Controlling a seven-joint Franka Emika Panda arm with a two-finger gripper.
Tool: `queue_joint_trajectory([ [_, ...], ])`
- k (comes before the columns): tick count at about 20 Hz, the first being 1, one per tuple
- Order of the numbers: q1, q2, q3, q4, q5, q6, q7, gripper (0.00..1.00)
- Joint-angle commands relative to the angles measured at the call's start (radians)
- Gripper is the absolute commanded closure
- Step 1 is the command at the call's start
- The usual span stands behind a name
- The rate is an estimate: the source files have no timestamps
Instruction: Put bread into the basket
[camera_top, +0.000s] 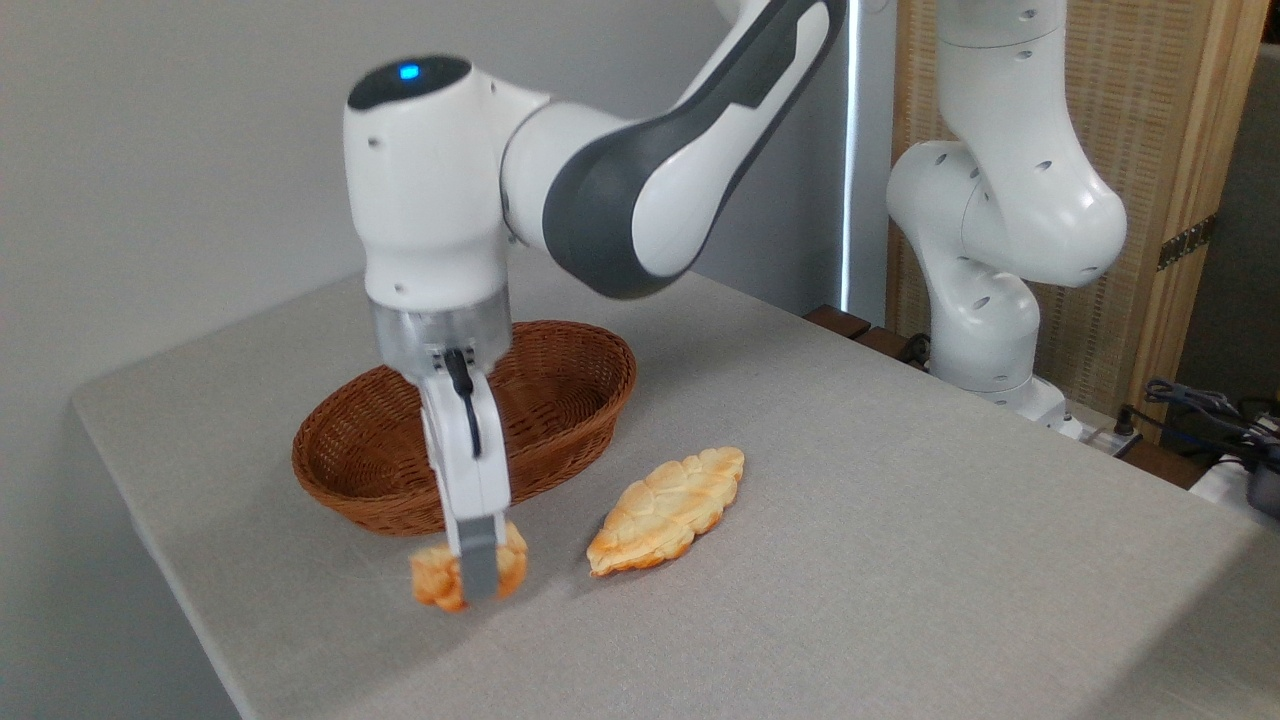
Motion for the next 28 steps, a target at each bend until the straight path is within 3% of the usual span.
queue_joint_trajectory([
  [1, -0.008, -0.024, -0.027, 0.019, -0.047, -0.006, -0.038, 0.57],
  [7, -0.006, -0.047, -0.157, 0.066, -0.066, -0.014, -0.222, 0.56],
  [10, -0.006, -0.044, -0.232, 0.065, -0.066, -0.087, -0.284, 0.55],
  [11, -0.006, -0.043, -0.248, 0.063, -0.064, -0.13, -0.297, 0.41],
  [13, -0.006, -0.043, -0.251, 0.065, -0.066, -0.156, -0.301, 0.38],
  [14, -0.008, -0.043, -0.251, 0.065, -0.066, -0.158, -0.304, 0.15],
  [15, -0.008, -0.043, -0.259, 0.065, -0.066, -0.158, -0.316, 0.0],
  [28, -0.008, -0.03, -0.265, 0.063, -0.064, -0.149, -0.33, 0.0],
])
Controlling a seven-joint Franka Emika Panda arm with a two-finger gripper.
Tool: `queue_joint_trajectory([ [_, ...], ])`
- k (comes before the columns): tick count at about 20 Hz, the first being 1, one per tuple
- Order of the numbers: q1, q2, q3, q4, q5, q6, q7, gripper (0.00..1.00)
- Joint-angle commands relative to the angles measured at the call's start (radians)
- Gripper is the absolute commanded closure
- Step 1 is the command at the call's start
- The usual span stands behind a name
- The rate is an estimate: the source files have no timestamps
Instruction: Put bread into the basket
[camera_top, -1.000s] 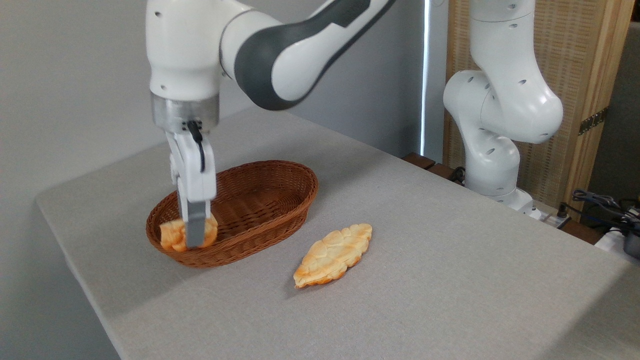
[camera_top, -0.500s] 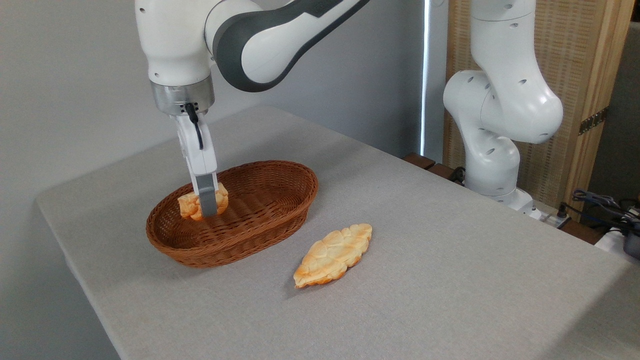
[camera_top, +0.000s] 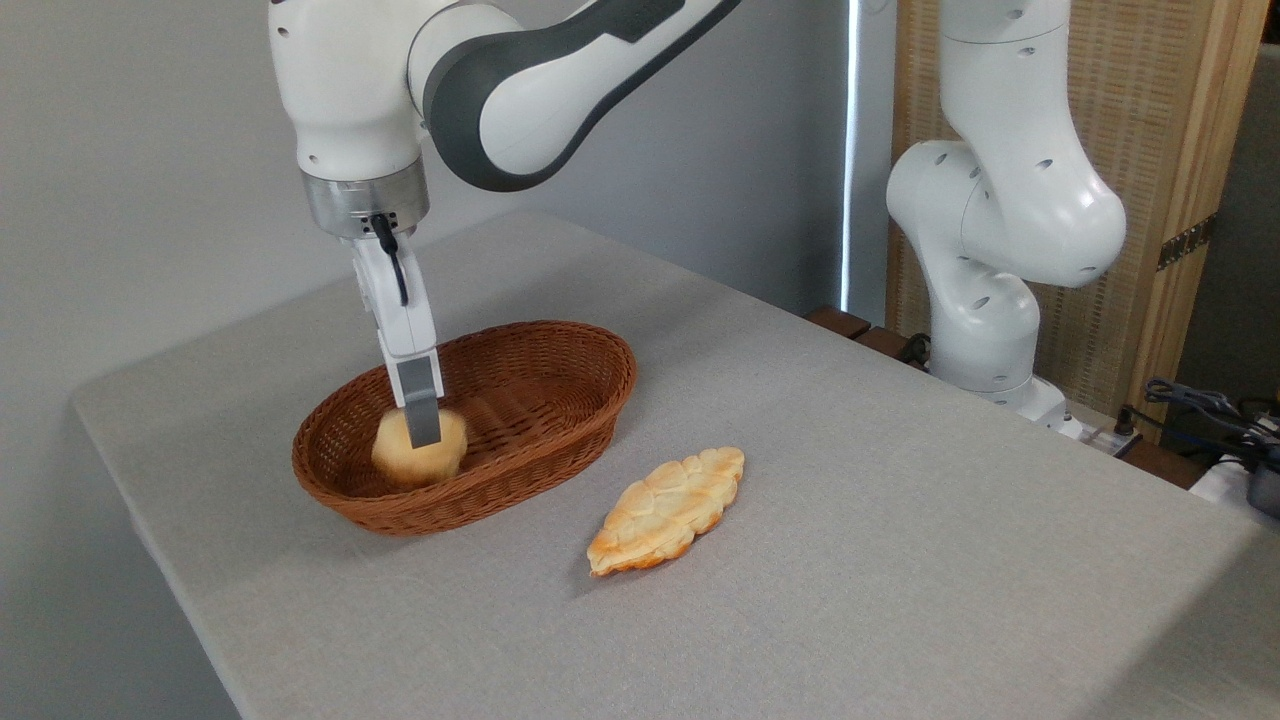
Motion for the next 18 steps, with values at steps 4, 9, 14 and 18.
queue_joint_trajectory([
  [4, 0.003, -0.015, 0.01, 0.005, -0.014, -0.008, -0.015, 0.0],
  [9, 0.015, -0.058, 0.06, 0.089, -0.007, -0.017, -0.102, 0.0],
  [14, 0.015, -0.07, 0.122, 0.104, 0.03, -0.075, -0.181, 0.0],
  [18, 0.014, -0.07, 0.123, 0.104, 0.044, -0.083, -0.182, 0.0],
])
